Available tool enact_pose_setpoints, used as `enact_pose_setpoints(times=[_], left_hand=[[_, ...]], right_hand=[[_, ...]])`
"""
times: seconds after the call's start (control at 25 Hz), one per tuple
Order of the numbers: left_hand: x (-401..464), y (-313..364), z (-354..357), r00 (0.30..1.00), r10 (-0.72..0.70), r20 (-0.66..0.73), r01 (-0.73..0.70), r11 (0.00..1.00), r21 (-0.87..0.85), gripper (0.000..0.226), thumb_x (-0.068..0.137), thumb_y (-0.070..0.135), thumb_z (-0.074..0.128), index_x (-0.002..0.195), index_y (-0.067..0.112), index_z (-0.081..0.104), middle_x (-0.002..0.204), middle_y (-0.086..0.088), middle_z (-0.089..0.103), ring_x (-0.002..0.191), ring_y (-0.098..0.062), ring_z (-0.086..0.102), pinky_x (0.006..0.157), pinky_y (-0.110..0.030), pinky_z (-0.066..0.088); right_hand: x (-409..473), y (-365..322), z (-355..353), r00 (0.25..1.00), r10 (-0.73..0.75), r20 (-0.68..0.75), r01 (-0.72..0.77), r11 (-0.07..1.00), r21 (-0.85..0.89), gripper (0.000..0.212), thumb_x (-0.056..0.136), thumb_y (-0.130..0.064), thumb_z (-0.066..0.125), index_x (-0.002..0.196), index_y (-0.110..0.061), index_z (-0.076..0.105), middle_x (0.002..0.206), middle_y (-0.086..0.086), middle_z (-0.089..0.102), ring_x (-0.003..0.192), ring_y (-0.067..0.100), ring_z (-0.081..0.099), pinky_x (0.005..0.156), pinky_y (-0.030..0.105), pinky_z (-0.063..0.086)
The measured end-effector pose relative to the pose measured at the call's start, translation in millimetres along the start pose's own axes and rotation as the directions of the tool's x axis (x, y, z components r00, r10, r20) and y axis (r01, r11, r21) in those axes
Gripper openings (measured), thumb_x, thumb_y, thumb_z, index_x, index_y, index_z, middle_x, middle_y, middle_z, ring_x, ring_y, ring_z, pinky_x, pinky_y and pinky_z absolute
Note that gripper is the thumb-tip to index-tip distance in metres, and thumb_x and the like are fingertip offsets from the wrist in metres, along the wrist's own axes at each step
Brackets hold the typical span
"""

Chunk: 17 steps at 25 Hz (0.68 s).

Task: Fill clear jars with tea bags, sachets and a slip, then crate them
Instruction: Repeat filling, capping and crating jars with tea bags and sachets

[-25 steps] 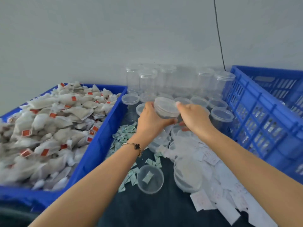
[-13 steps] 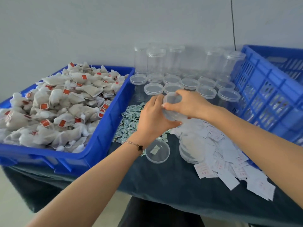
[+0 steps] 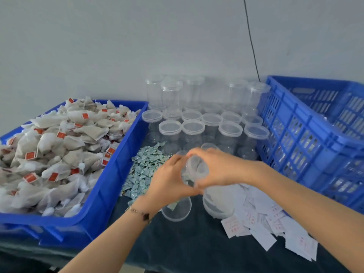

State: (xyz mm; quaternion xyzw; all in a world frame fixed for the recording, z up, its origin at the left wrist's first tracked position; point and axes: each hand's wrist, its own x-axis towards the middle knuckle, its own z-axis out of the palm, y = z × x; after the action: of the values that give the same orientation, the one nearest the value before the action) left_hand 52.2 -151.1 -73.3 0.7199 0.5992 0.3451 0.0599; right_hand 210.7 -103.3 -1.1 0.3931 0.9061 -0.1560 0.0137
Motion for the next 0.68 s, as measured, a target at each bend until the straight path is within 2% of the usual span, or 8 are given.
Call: enact_pose_setpoints(times=[0.08,0.16,0.24,0.32,0.44,0.52,0.6,0.68], left_hand=[[-2.8,-10.7,1.5,0.997,-0.067,0.042,0.072,0.989,-0.126,0.081,0.052,0.057,0.083,0.123,0.027,0.058,0.105,0.024,0.047,0.091,-0.004,0.054,0.074,-0.019,0.043],[-3.5,-25.0,-3.5,0.982,-0.185,0.045,0.19,0.968,-0.165,0.089,0.053,0.055,0.085,0.132,0.033,0.05,0.117,0.021,0.047,0.105,-0.004,0.053,0.086,-0.023,0.044],[-6.6,-36.3,-11.2,0.958,-0.286,-0.01,0.281,0.945,-0.169,0.099,0.054,0.056,0.084,0.14,0.035,0.04,0.126,0.018,0.043,0.113,-0.004,0.047,0.091,-0.023,0.039],[-9.9,-40.7,-18.1,0.947,-0.311,-0.078,0.288,0.932,-0.22,0.101,0.053,0.059,0.083,0.14,0.035,0.04,0.126,0.017,0.044,0.115,-0.003,0.046,0.094,-0.024,0.039],[-14.8,-36.5,-24.8,0.949,-0.299,-0.102,0.267,0.931,-0.247,0.1,0.052,0.064,0.08,0.139,0.04,0.038,0.127,0.018,0.044,0.117,-0.001,0.044,0.098,-0.028,0.041],[-19.0,-35.1,-26.2,0.936,-0.32,-0.149,0.275,0.925,-0.261,0.096,0.054,0.061,0.081,0.137,0.042,0.037,0.127,0.019,0.043,0.119,-0.001,0.042,0.1,-0.029,0.041],[-24.7,-36.8,-28.4,0.906,-0.372,-0.204,0.304,0.905,-0.298,0.095,0.056,0.061,0.08,0.137,0.042,0.036,0.126,0.026,0.041,0.12,-0.001,0.041,0.101,-0.029,0.04],[-30.0,-38.1,-32.9,0.868,-0.435,-0.238,0.333,0.867,-0.371,0.089,0.052,0.067,0.076,0.128,0.052,0.032,0.116,0.043,0.037,0.112,0.005,0.043,0.092,-0.021,0.039]], right_hand=[[-11.3,2.5,-7.1,0.976,-0.21,-0.063,0.204,0.974,-0.095,0.064,0.07,-0.008,0.07,0.118,-0.035,0.039,0.128,0.0,0.03,0.104,0.011,0.04,0.06,0.004,0.039],[-13.0,14.0,-17.7,0.913,-0.3,-0.277,0.279,0.954,-0.113,0.06,0.065,0.004,0.063,0.107,-0.031,0.037,0.123,0.001,0.029,0.088,-0.005,0.035,0.065,-0.004,0.031],[-10.4,36.9,-25.8,0.916,-0.047,-0.399,0.083,0.994,0.072,0.056,0.068,-0.013,0.067,0.098,-0.034,0.024,0.105,-0.001,0.037,0.065,-0.003,0.046,0.052,0.008,0.038],[-5.0,64.5,-17.9,0.918,0.295,-0.263,-0.242,0.946,0.217,0.059,0.068,-0.038,0.071,0.099,-0.029,0.022,0.095,-0.003,0.04,0.062,0.003,0.046,0.051,0.018,0.036],[6.6,87.6,16.0,0.848,0.505,-0.16,-0.414,0.82,0.394,0.075,0.071,-0.052,0.073,0.12,-0.022,0.025,0.123,0.007,0.041,0.098,0.016,0.049,0.071,0.029,0.042],[16.0,88.6,27.2,0.823,0.554,-0.126,-0.478,0.795,0.372,0.1,0.073,-0.056,0.07,0.144,-0.021,0.008,0.149,0.021,0.016,0.135,0.036,0.025,0.103,0.046,0.034],[26.5,75.6,28.8,0.877,0.474,-0.083,-0.44,0.86,0.259,0.103,0.077,-0.056,0.066,0.149,-0.027,-0.002,0.156,0.017,-0.004,0.144,0.038,-0.002,0.113,0.054,0.017],[38.1,45.0,22.0,0.944,0.302,-0.133,-0.273,0.941,0.202,0.086,0.082,-0.048,0.063,0.149,-0.027,0.014,0.158,0.01,0.003,0.146,0.03,0.001,0.115,0.047,0.016]])
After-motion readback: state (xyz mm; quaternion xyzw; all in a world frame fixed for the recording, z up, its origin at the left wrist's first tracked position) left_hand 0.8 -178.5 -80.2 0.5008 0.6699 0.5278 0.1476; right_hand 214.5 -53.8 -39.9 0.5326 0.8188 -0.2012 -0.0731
